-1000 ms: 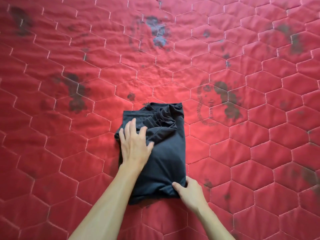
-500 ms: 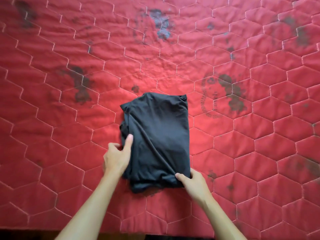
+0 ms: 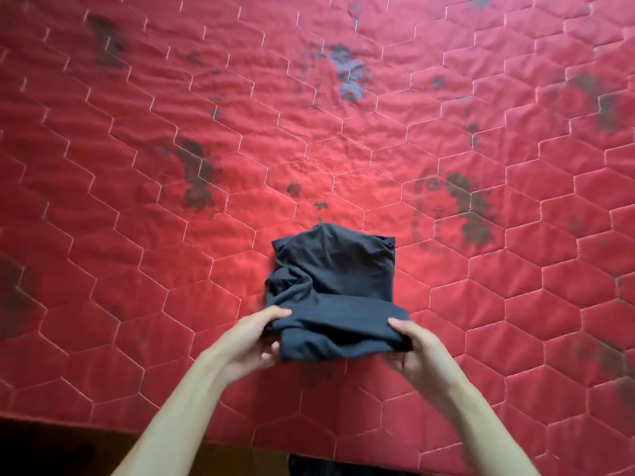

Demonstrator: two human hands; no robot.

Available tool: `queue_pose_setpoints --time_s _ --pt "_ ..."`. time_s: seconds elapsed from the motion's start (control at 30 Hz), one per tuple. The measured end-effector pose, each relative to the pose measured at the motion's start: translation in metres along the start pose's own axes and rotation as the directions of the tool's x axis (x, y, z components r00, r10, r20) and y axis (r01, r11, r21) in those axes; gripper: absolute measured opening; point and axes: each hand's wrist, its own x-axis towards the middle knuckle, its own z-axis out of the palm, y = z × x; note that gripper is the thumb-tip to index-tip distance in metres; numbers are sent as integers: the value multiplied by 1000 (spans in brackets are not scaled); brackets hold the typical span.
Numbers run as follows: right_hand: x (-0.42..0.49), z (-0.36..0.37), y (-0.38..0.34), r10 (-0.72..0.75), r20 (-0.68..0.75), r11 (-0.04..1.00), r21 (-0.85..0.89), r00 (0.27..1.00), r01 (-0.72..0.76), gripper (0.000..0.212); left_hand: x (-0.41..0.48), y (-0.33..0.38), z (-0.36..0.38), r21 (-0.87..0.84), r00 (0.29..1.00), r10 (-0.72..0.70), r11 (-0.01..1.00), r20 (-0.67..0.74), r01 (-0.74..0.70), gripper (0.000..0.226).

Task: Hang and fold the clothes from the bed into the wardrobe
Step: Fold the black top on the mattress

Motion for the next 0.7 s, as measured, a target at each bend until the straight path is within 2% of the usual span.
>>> queue_pose_setpoints --time_s 0.13,0.2,0.23,0.27,0.3,0.33,0.37,0.4,0.47,0.5,0.57,0.63,0.7 --pt "41 19 -50 -85 -4 982 169 996 85 27 17 54 25 -193 976 216 958 -9 -214 32" --pt "62 22 -64 -135 -90 979 142 987 147 26 34 71 32 -209 926 339 906 -167 -369 42" --pt "72 21 -66 -184 -182 982 10 966 189 25 43 74 34 -128 861 404 880 -308 -458 40" --pt "81 18 -65 -251 -278 959 -200 927 200 28 53 72 34 39 768 469 862 -437 -505 38" --pt "89 15 -62 -326 -342 886 -435 881 159 37 62 68 34 245 678 535 842 -504 -482 41" --pt "95 11 -58 -380 -369 793 -602 848 93 49 70 61 34 407 644 567 822 -514 -399 51" --pt "99 9 -54 -384 -382 738 -674 841 30 61 74 54 38 507 660 553 812 -509 -290 63" --pt "102 8 -51 -354 -389 730 -684 850 -9 65 79 47 41 548 688 521 810 -506 -210 72" --pt "104 10 -50 -250 -384 783 -620 889 -47 53 88 39 47 522 738 438 842 -513 -137 77" --pt "107 11 -50 -202 -365 813 -580 909 -53 44 92 38 49 450 754 392 881 -528 -144 74" --pt "111 14 -51 -95 -311 855 -512 946 -83 38 93 43 50 188 800 265 963 -538 -192 57" --pt "106 22 -54 51 -251 904 -400 967 -152 43 86 47 50 -55 845 158 975 -511 -216 31" --pt "90 33 -62 101 -183 913 -373 978 -164 51 64 52 46 -172 859 105 961 -501 -218 21"
